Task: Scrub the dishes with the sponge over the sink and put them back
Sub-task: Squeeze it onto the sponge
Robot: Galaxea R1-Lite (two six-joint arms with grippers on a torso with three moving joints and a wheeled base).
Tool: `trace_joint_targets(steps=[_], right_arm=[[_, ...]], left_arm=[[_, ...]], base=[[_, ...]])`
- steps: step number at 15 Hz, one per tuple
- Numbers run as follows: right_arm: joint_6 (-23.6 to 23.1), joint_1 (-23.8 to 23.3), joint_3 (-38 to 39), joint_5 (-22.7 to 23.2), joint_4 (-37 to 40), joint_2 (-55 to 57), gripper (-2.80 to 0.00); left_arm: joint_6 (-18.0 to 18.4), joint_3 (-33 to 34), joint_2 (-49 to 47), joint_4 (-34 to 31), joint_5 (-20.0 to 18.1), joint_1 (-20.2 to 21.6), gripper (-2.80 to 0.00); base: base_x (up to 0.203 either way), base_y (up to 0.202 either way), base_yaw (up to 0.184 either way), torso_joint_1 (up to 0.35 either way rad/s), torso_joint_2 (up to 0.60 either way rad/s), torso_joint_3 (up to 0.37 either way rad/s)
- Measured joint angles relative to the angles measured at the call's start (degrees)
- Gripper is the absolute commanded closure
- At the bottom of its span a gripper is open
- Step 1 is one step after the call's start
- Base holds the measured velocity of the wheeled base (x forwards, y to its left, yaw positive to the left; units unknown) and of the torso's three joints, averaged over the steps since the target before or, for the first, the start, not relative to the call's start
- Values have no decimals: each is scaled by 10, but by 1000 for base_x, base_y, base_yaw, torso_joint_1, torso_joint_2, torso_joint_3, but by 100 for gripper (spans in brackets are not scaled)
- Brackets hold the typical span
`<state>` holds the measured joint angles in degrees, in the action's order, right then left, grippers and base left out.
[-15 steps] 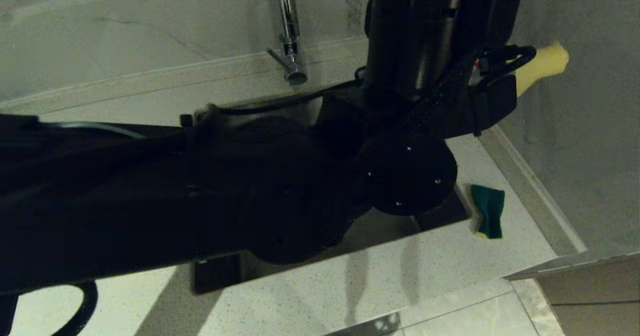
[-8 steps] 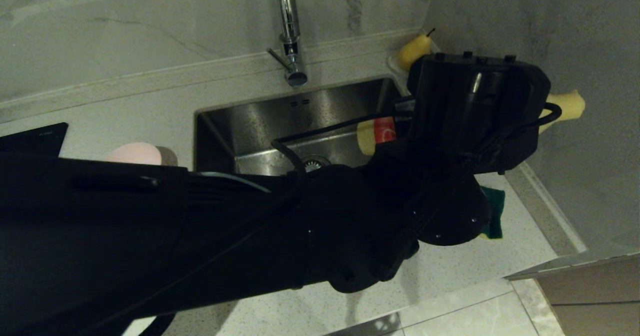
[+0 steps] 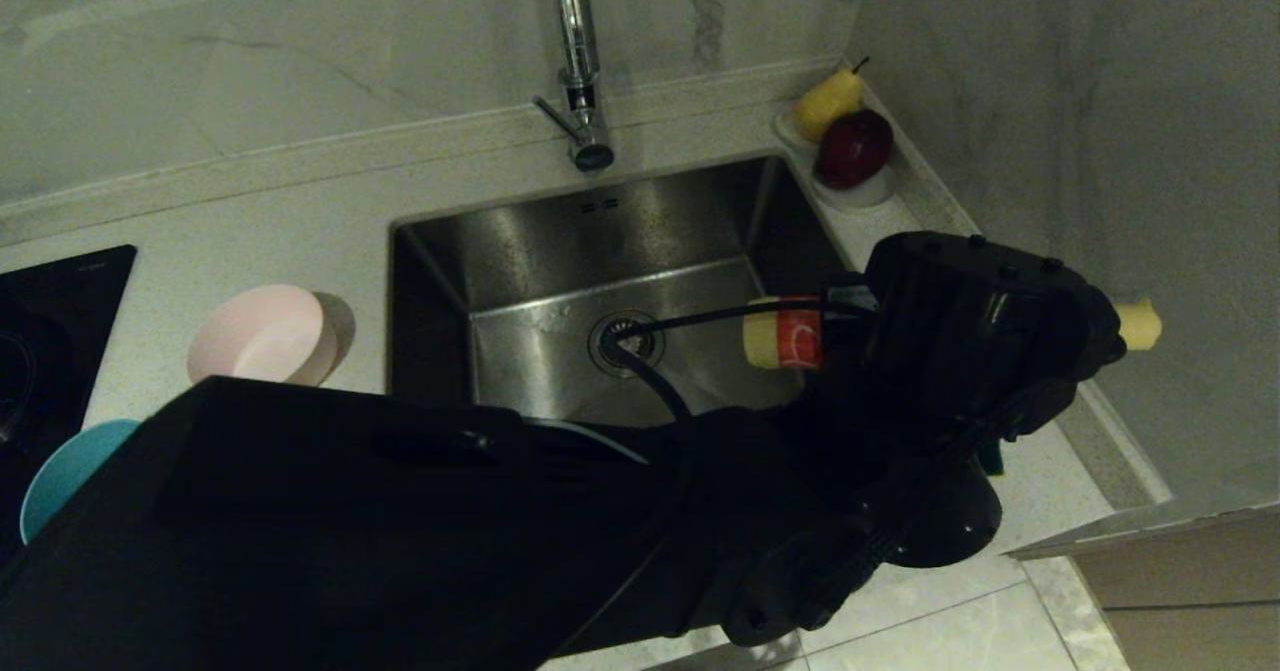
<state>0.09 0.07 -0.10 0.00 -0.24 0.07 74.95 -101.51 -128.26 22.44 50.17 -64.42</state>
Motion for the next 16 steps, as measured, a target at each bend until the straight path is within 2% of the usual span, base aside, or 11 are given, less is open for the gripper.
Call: trace_joint_targets(steps=[3, 8, 12, 14, 16], right_arm=[[0, 0, 0, 0, 0, 0, 0], [0, 0, 0, 0, 0, 0, 0], [0, 0, 0, 0, 0, 0, 0], [0, 0, 0, 0, -1, 0, 0], [0, 0, 0, 0, 0, 0, 0]], left_arm=[[35, 22, -7, 6, 1, 0, 0], [42, 30, -18, 2, 34, 2, 0], [45, 28, -32, 3, 90, 4, 0], [46, 24, -40, 3, 99, 4, 0], [63, 22, -45, 5, 99, 3, 0]], base=[[0, 0, 0, 0, 0, 0], [0, 0, 0, 0, 0, 0], [0, 0, 0, 0, 0, 0], [0, 0, 0, 0, 0, 0], [0, 0, 0, 0, 0, 0]])
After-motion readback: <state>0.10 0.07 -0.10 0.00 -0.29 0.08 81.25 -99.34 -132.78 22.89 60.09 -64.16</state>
